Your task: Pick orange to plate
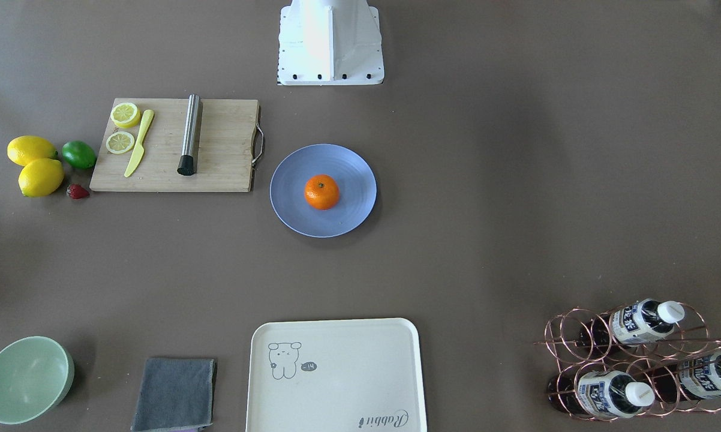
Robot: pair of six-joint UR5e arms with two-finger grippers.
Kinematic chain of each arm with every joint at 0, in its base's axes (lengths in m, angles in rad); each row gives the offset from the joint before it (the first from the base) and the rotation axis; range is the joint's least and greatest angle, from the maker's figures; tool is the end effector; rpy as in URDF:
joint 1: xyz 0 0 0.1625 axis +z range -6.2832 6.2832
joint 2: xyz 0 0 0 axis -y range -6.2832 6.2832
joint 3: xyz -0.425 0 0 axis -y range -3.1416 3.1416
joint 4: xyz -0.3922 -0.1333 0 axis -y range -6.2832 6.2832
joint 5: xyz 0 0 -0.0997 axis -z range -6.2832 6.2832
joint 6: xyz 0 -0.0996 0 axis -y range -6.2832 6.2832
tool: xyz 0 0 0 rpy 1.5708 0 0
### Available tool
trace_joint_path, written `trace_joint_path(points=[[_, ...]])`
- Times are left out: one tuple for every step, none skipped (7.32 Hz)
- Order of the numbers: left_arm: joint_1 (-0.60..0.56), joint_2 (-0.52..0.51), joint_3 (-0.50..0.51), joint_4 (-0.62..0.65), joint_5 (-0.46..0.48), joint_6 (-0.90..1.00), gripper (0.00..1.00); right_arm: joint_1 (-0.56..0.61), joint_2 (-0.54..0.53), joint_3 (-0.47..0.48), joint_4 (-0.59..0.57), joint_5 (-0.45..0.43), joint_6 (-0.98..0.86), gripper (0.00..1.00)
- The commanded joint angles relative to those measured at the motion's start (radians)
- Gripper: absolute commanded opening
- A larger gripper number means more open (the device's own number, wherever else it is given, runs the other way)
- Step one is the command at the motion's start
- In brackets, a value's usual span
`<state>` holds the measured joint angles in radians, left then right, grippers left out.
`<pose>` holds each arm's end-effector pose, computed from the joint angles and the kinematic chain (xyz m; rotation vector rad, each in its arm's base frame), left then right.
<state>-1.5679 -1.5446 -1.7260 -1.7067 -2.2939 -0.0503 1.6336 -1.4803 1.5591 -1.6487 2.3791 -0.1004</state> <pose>-0.0660 -0.4938 0.5829 0.2340 0.7251 0.0507 0.0944 -0.5243 0.6236 0.0667 -0.8056 -0.0359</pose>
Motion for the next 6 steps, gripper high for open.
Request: trace_joint_path(points=[[0.000, -0.002, 0.014, -0.002, 0.001, 0.001, 0.98, 0.000, 0.003, -0.001, 0.001, 0.000, 0.001, 1.00], [0.000, -0.002, 0.014, -0.002, 0.001, 0.001, 0.98, 0.000, 0.006, 0.001, 0.001, 0.000, 0.001, 1.00], [0.000, -0.003, 0.014, -0.002, 0.001, 0.001, 0.98, 0.000, 0.009, 0.001, 0.001, 0.000, 0.002, 1.00], [0.000, -0.003, 0.014, -0.002, 0.001, 0.001, 0.98, 0.000, 0.011, 0.001, 0.001, 0.000, 0.002, 1.00], [0.000, -0.005, 0.014, -0.004, 0.002, 0.001, 0.98, 0.000, 0.012, 0.001, 0.001, 0.000, 0.002, 1.00], [0.000, -0.002, 0.016, -0.032, 0.002, 0.000, 0.98, 0.000, 0.011, -0.001, 0.000, 0.002, 0.002, 1.00]])
